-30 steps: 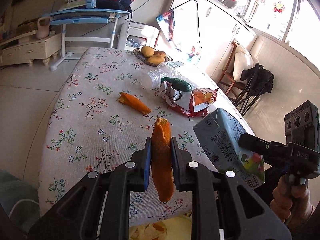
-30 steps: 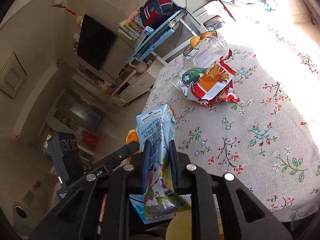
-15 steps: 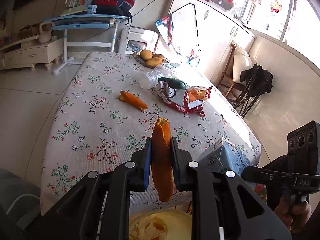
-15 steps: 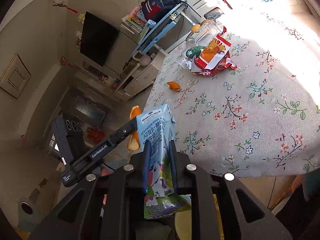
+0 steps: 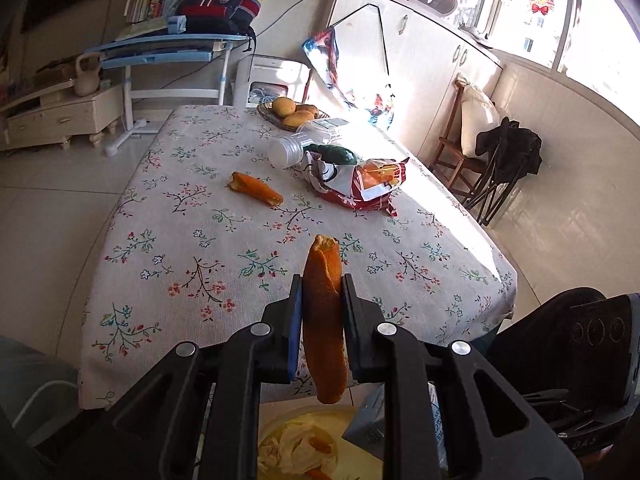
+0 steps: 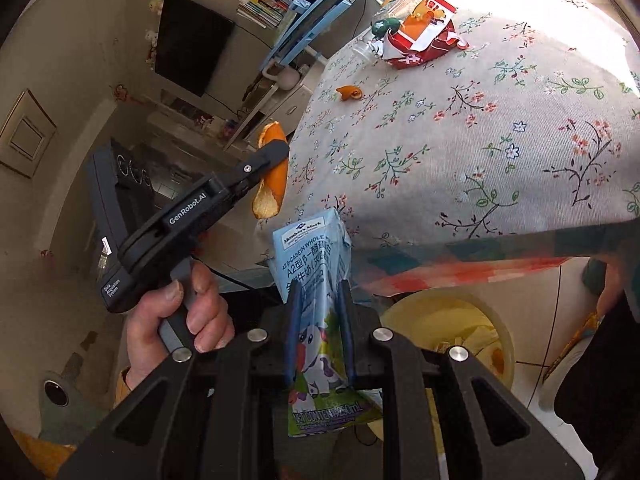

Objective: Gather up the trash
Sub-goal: 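Lift the orange peel and milk carton and carry them toward the yellow basin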

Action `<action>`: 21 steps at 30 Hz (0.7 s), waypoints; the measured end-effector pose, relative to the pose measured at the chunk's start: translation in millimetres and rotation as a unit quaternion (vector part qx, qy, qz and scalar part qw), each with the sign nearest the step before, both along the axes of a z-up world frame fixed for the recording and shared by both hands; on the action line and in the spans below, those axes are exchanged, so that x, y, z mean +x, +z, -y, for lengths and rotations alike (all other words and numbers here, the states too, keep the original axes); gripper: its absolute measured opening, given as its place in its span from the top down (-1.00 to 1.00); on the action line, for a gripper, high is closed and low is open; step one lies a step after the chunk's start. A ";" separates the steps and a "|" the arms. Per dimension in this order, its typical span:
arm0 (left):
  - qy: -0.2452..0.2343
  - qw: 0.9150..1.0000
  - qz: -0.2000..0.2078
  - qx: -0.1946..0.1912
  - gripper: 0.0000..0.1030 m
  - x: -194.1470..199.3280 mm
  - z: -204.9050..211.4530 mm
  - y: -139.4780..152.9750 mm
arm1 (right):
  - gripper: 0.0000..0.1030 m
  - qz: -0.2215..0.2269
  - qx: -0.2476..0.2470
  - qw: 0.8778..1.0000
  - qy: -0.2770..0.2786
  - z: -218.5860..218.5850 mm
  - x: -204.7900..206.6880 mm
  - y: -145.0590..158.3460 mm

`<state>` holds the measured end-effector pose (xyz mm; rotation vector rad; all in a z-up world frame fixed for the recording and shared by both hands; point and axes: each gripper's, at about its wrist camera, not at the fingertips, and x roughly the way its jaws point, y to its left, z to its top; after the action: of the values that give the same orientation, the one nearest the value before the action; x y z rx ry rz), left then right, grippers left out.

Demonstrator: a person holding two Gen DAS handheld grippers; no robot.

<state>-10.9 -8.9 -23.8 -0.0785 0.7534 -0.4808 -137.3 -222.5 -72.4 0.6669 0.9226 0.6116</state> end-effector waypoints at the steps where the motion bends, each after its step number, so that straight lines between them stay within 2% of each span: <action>1: 0.000 1.000 0.000 0.001 0.65 -1.8 0.1 -0.1 | 0.64 0.000 -0.003 1.000 0.002 -1.5 -1.4 -0.2; 21: -0.013 1.000 0.009 0.009 0.65 -36.4 1.7 -0.3 | 0.63 -0.006 -0.041 0.999 0.022 -18.4 -9.1 -4.4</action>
<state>-47.3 -10.6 -24.1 -0.0485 0.7419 -0.4985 -146.5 -204.1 -76.7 0.5791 0.9711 0.6058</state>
